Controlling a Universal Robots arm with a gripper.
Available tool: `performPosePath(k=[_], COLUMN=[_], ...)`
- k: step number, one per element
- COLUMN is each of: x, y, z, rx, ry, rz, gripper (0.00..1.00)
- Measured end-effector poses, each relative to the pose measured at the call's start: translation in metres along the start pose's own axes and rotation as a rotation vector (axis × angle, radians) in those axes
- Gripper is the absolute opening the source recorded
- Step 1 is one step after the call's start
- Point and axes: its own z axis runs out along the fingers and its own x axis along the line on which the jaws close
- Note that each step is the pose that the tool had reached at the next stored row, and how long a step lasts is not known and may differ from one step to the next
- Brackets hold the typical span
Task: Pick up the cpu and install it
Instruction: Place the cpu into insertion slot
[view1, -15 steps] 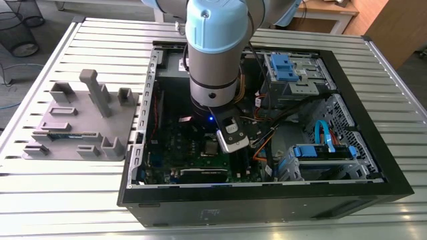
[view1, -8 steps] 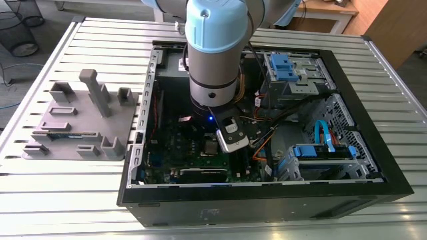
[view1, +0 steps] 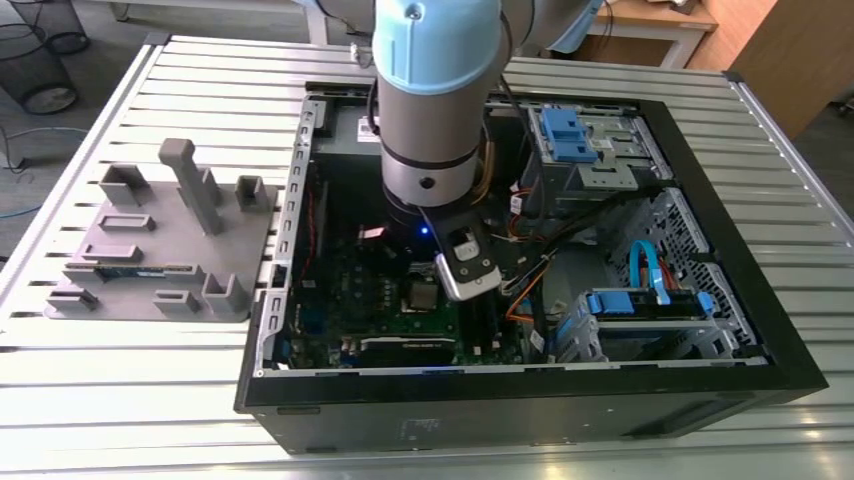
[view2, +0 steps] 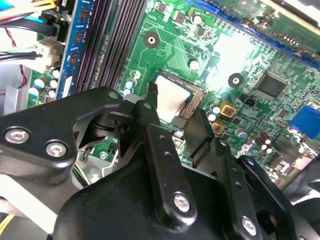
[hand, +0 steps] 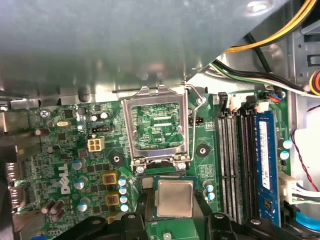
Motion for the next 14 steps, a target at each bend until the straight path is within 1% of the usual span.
performPosePath(k=[2,6,11,14], x=[-0.0018,-0.0038,-0.0039,-0.0049], y=[-0.0003,-0.001,-0.0015,-0.0015], z=[0.0,0.0013,0.0035,0.0038], rx=[-0.0006,-0.0041,-0.0026,-0.0019], ry=[0.0004,0.0009,0.0027,0.0031], rz=[0.002,0.01,0.048,0.056], gripper=[0.49,0.49,0.49,0.49])
